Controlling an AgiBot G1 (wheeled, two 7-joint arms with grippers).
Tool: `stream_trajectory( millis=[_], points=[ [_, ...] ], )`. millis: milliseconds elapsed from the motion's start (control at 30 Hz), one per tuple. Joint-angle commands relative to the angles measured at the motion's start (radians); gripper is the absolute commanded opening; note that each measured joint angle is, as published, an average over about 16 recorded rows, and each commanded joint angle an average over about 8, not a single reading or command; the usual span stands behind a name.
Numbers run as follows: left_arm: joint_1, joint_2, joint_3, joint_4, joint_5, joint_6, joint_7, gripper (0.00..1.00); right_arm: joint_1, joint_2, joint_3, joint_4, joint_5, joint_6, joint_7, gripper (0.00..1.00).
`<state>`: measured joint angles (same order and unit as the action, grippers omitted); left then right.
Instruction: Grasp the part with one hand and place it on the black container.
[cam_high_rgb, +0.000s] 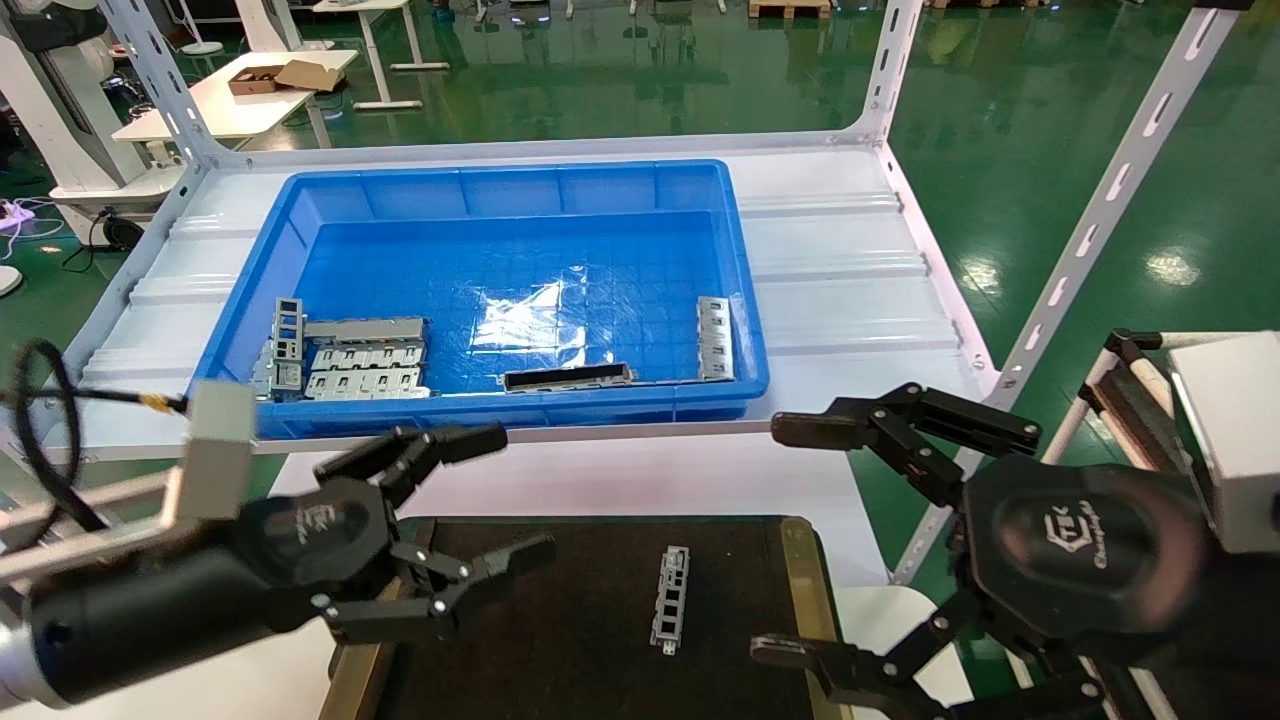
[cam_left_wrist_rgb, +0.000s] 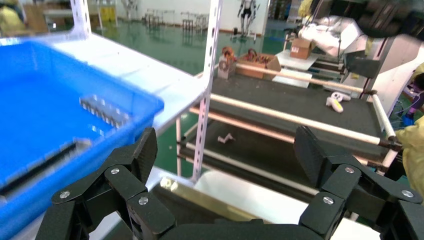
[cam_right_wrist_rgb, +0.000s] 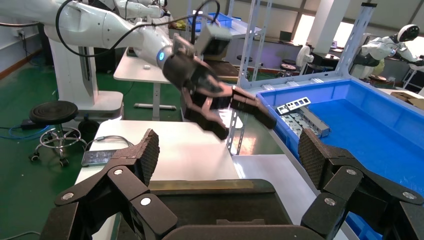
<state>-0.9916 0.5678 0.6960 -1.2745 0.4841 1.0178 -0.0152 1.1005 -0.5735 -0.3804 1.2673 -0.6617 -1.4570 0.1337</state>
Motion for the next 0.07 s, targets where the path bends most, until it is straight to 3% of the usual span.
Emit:
stream_trajectory(
  millis=[33, 67],
  points=[
    [-0.015, -0.01, -0.018, -0.004, -0.02, 0.032, 0.007, 1.0, 0.0, 0.0, 0.0, 0.0, 0.0, 0.0, 0.0, 1.0],
    [-0.018, -0.011, -0.02, -0.006, -0.022, 0.035, 0.007, 1.0, 0.0, 0.0, 0.0, 0.0, 0.0, 0.0, 0.0, 1.0]
  ],
)
